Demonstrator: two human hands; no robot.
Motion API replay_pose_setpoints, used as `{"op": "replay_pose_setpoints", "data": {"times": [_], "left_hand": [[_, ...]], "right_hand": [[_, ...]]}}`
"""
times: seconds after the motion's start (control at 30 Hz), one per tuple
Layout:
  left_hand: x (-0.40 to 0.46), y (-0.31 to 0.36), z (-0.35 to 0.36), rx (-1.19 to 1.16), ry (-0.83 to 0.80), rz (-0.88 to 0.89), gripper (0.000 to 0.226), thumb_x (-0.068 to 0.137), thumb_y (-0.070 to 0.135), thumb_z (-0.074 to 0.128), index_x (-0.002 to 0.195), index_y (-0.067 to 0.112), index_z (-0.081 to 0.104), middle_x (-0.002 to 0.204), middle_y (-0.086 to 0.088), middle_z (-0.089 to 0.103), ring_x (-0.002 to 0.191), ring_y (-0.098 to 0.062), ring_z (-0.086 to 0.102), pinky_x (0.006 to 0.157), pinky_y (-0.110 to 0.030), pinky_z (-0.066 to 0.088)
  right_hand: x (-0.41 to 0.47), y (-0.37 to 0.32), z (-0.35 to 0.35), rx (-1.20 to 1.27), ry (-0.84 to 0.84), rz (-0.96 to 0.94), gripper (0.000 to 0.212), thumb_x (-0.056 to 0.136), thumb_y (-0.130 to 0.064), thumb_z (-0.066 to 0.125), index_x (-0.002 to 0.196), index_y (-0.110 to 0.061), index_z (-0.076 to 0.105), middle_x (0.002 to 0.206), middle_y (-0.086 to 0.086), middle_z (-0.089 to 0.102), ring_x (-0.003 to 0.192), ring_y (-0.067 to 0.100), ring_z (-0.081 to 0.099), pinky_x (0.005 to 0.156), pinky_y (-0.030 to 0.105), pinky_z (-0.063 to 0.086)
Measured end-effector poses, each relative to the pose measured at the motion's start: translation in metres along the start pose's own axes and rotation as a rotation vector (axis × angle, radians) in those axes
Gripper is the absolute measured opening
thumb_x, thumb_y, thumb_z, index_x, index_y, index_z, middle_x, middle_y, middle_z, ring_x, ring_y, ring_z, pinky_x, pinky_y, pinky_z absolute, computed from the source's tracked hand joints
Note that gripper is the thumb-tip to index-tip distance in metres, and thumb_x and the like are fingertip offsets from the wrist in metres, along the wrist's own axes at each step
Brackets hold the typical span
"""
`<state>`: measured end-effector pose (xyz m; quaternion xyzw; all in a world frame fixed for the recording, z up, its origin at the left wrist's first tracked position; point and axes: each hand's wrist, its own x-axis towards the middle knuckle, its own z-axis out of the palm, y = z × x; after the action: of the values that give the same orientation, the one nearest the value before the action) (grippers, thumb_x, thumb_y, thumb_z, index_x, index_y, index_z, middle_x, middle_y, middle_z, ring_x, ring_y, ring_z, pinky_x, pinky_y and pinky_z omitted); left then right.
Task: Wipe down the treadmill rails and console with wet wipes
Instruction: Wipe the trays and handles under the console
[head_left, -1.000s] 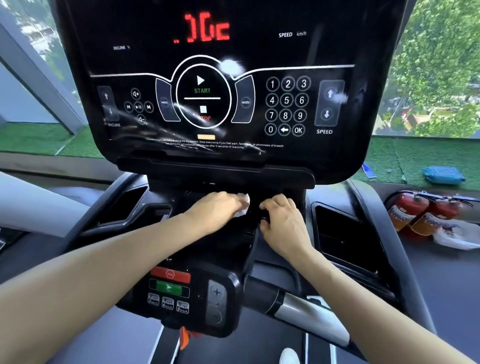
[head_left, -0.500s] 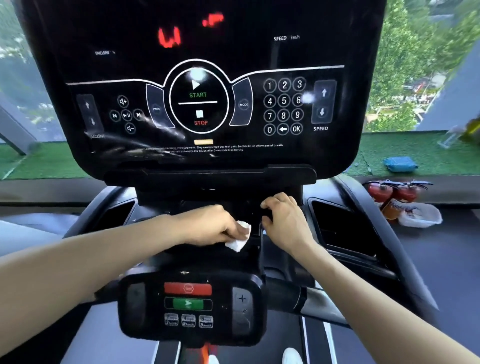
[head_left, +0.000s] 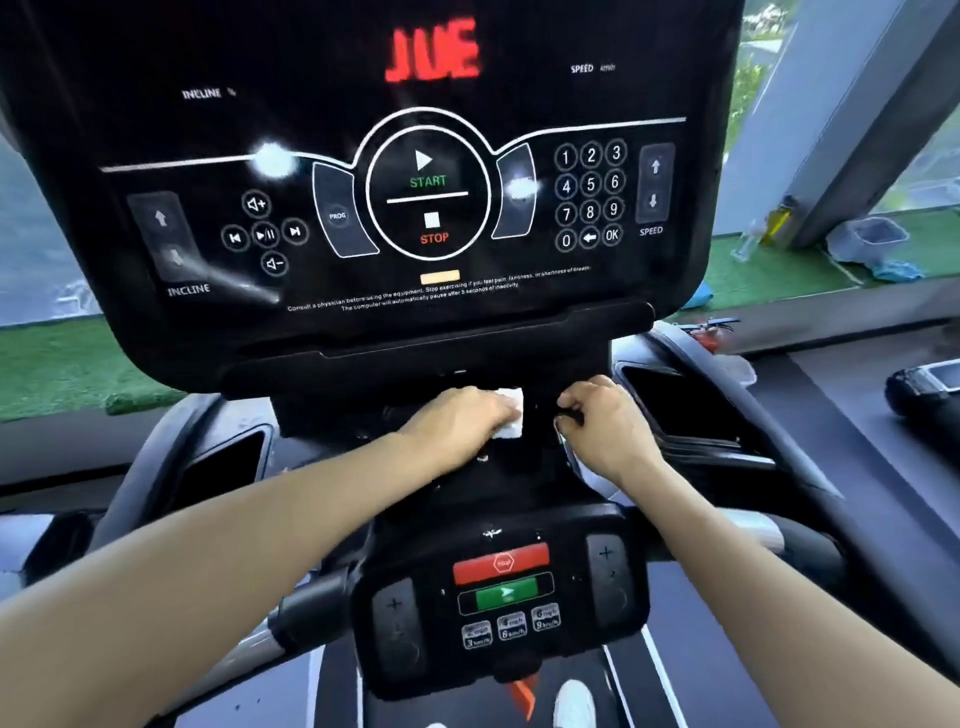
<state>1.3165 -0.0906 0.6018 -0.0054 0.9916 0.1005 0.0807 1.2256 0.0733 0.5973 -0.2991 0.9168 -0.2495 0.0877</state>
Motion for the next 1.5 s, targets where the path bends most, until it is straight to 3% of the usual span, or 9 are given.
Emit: {"op": "replay_pose_setpoints", "data": {"times": [0.17, 0.37, 0.53, 0.8, 0.9, 1.0, 1.13, 1.3, 1.5], "left_hand": [[-0.002, 0.009, -0.004, -0.14, 0.013, -0.056, 0.016, 0.08, 0.007, 0.054, 0.076, 0.021, 0.061, 0.085, 0.002, 0.065, 0.071, -0.021, 0.065, 0.071, -0.028, 0.049], [0.01, 0.018, -0.014, -0.293, 0.274, -0.075, 0.017, 0.087, 0.01, 0.052, 0.087, 0.015, 0.068, 0.09, 0.001, 0.068, 0.08, -0.022, 0.064, 0.075, -0.034, 0.051], [0.022, 0.029, -0.005, -0.172, 0.147, 0.034, 0.011, 0.083, 0.003, 0.05, 0.086, 0.013, 0.056, 0.086, 0.002, 0.05, 0.08, -0.017, 0.045, 0.077, -0.041, 0.046], [-0.016, -0.004, 0.007, -0.11, 0.1, 0.191, 0.012, 0.09, 0.017, 0.042, 0.089, 0.017, 0.053, 0.097, 0.006, 0.054, 0.087, -0.013, 0.049, 0.074, -0.025, 0.04], [-0.014, -0.011, 0.008, -0.104, 0.116, 0.106, 0.018, 0.097, 0.023, 0.043, 0.107, 0.015, 0.056, 0.112, 0.005, 0.056, 0.094, -0.013, 0.055, 0.077, -0.027, 0.044], [0.0, -0.003, 0.01, -0.133, 0.101, 0.011, 0.037, 0.101, 0.03, 0.036, 0.131, 0.013, 0.051, 0.142, 0.001, 0.046, 0.123, -0.019, 0.05, 0.096, -0.036, 0.045], [0.005, 0.006, 0.012, -0.142, 0.143, 0.07, 0.028, 0.096, 0.015, 0.048, 0.12, 0.015, 0.063, 0.128, 0.004, 0.06, 0.117, -0.021, 0.057, 0.092, -0.034, 0.047], [-0.015, 0.005, 0.01, -0.267, -0.138, 0.333, 0.026, 0.088, 0.007, 0.057, 0.108, 0.015, 0.071, 0.123, 0.01, 0.065, 0.113, -0.008, 0.06, 0.093, -0.031, 0.049], [-0.002, 0.007, 0.004, -0.238, -0.059, 0.33, 0.022, 0.089, 0.01, 0.062, 0.107, 0.017, 0.073, 0.124, 0.013, 0.063, 0.116, -0.002, 0.056, 0.095, -0.027, 0.048]], "right_hand": [[-0.007, -0.005, 0.005, -0.004, 0.018, 0.013, 0.025, 0.085, -0.008, 0.056, 0.109, -0.006, 0.066, 0.108, 0.013, 0.058, 0.105, 0.032, 0.053, 0.089, 0.037, 0.045], [-0.004, -0.005, 0.004, 0.025, 0.033, 0.015, 0.025, 0.085, -0.008, 0.056, 0.107, -0.008, 0.067, 0.106, 0.011, 0.059, 0.103, 0.031, 0.054, 0.086, 0.037, 0.045], [-0.002, -0.001, 0.003, 0.062, 0.033, 0.008, 0.024, 0.083, -0.006, 0.055, 0.103, -0.009, 0.069, 0.104, 0.011, 0.06, 0.101, 0.031, 0.056, 0.084, 0.036, 0.046], [0.002, 0.001, 0.006, 0.103, 0.037, 0.031, 0.023, 0.084, -0.005, 0.051, 0.099, -0.01, 0.067, 0.105, 0.008, 0.06, 0.1, 0.029, 0.055, 0.083, 0.036, 0.046], [0.003, 0.002, 0.007, 0.116, 0.033, 0.041, 0.022, 0.085, -0.006, 0.05, 0.098, -0.011, 0.067, 0.105, 0.006, 0.06, 0.1, 0.028, 0.056, 0.082, 0.035, 0.046], [0.004, 0.003, 0.007, 0.132, 0.038, 0.048, 0.022, 0.086, -0.006, 0.049, 0.096, -0.012, 0.067, 0.103, 0.006, 0.06, 0.097, 0.028, 0.057, 0.082, 0.036, 0.047], [0.004, 0.004, 0.006, 0.14, 0.044, 0.045, 0.022, 0.084, -0.005, 0.049, 0.095, -0.011, 0.068, 0.102, 0.007, 0.061, 0.095, 0.029, 0.058, 0.081, 0.037, 0.048], [0.005, 0.004, 0.007, 0.129, 0.041, 0.046, 0.022, 0.084, -0.005, 0.049, 0.094, -0.012, 0.068, 0.102, 0.007, 0.061, 0.094, 0.028, 0.058, 0.081, 0.036, 0.048], [0.005, 0.004, 0.008, 0.138, 0.049, 0.059, 0.024, 0.084, -0.005, 0.047, 0.095, -0.014, 0.068, 0.103, 0.006, 0.062, 0.093, 0.028, 0.059, 0.082, 0.036, 0.048]]}}
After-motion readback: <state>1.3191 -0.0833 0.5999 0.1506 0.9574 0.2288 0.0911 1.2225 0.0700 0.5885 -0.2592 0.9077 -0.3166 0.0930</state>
